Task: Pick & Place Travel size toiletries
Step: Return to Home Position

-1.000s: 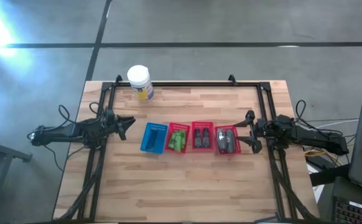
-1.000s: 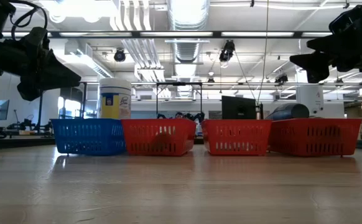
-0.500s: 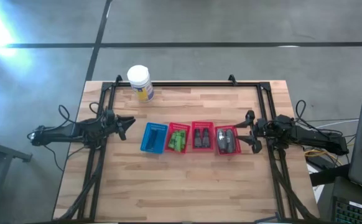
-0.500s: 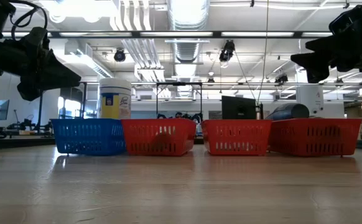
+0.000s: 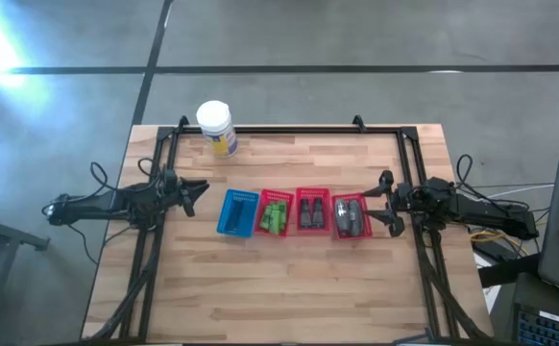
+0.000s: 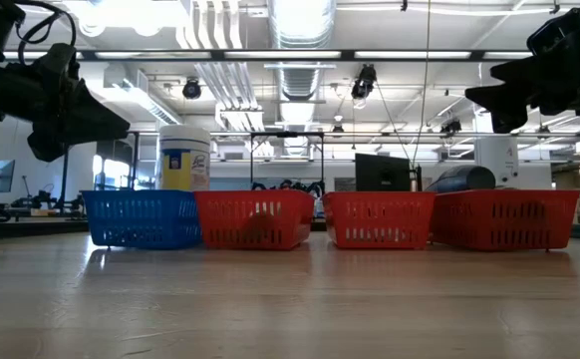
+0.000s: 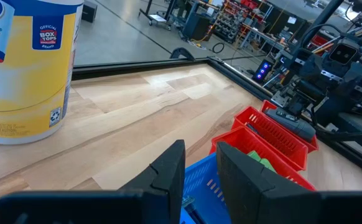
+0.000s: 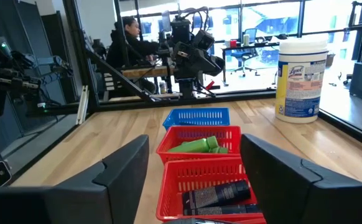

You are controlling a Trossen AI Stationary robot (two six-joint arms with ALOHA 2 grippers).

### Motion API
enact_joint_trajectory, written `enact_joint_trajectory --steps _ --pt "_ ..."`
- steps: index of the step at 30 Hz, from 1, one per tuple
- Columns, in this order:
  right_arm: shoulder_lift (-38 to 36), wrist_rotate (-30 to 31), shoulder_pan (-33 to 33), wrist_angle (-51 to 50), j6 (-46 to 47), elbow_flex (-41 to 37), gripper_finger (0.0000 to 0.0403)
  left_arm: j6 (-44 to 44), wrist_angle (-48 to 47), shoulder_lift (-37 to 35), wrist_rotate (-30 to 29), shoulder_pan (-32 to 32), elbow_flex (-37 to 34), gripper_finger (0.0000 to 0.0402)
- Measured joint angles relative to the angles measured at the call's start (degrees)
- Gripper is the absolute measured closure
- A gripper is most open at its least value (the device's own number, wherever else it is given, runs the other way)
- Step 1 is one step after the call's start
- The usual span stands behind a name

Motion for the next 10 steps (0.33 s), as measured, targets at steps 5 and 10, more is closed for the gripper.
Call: enact_joint_trajectory --steps 5,10 --pt "0.01 0.0 0.0 -0.01 0.0 0.0 0.0136 0.0 0.02 0.0 0.0 0.0 0.0 0.0305" --pt "0.0 0.01 0.0 -0.01 0.0 0.0 0.012 -0.01 0.01 0.01 0.0 -0.02 0.0 0.0305"
